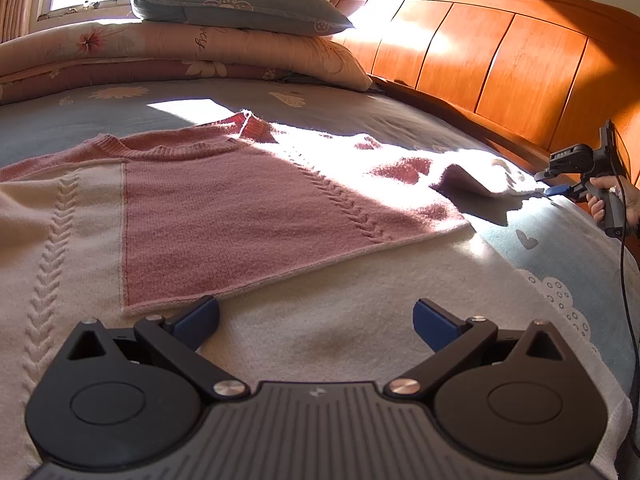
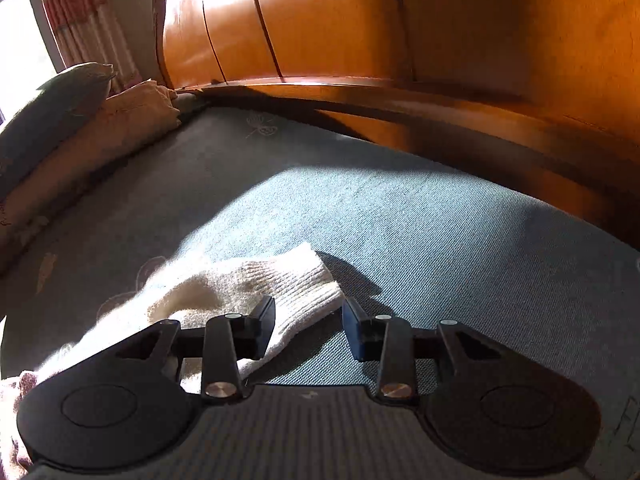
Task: Fold clothes
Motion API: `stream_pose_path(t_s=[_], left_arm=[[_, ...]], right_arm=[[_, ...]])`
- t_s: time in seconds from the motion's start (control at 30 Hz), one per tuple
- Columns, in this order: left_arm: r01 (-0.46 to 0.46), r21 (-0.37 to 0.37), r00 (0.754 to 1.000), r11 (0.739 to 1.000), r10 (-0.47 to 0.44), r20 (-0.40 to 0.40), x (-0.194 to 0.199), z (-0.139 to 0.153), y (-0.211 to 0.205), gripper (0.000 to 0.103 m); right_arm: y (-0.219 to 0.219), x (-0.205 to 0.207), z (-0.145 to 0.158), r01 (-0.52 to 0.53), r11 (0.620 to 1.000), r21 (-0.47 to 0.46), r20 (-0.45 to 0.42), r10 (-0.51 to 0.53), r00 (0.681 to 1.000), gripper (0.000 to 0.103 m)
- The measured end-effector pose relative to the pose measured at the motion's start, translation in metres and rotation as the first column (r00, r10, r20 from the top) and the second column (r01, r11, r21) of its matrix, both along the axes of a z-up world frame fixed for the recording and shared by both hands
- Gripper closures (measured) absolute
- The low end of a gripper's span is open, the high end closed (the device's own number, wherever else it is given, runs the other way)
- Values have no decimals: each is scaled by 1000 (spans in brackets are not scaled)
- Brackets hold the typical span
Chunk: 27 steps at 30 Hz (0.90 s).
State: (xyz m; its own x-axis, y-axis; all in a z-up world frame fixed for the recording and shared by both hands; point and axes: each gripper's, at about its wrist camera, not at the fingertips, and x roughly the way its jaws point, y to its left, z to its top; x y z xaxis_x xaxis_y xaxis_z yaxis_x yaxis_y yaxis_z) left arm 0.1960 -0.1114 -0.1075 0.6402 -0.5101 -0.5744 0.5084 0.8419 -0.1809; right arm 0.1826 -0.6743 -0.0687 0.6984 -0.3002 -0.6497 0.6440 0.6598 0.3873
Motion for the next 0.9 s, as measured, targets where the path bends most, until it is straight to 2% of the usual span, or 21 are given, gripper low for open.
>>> stream_pose_path(t_s=[0.03, 0.27, 0.33, 0.43, 0.47, 0.53, 0.67, 0.7, 0.77, 0.9], left_arm=[[0, 0, 1000, 1000, 0, 0, 0, 0, 0, 1], [1, -9, 1000, 1000, -1, -1, 1, 0, 1, 1], [1, -10, 1000, 1000, -1, -2, 1, 0, 1, 1], [1, -12, 1000, 1000, -1, -2, 0, 0, 1, 1], [1, -13, 1000, 1000, -1, -2, 0, 0, 1, 1], [1, -15, 1000, 1000, -1, -3, 0, 0, 2, 1], [1, -14, 1000, 1000, -1, -2, 0, 0, 1, 1], [0, -13, 1000, 1000, 0, -2, 0, 0, 1, 1], [0, -13, 1000, 1000, 0, -2, 0, 0, 1, 1], [0, -13, 1000, 1000, 0, -2, 0, 0, 1, 1]], right_arm=[[-3, -1, -6, 9, 999, 46, 26, -10, 1000, 62], [-2, 21, -19, 38, 999, 28, 52, -39, 998, 62], [1, 27, -18, 38, 999, -18, 27, -37, 999, 83], [1, 25, -12, 46, 997, -56, 17, -45, 999, 90], [1, 23, -9, 51, 997, -63, 19, -50, 999, 95], [-5, 19, -2, 68, 995, -67, 36, -65, 997, 95], [-14, 13, 15, 88, 986, -139, 23, -85, 996, 96], [-17, 12, 18, 97, 983, -156, 18, -96, 995, 103], [-26, 9, 23, 114, 981, -158, 12, -114, 993, 102], [-31, 0, 14, 81, 996, -21, 7, -81, 997, 87]])
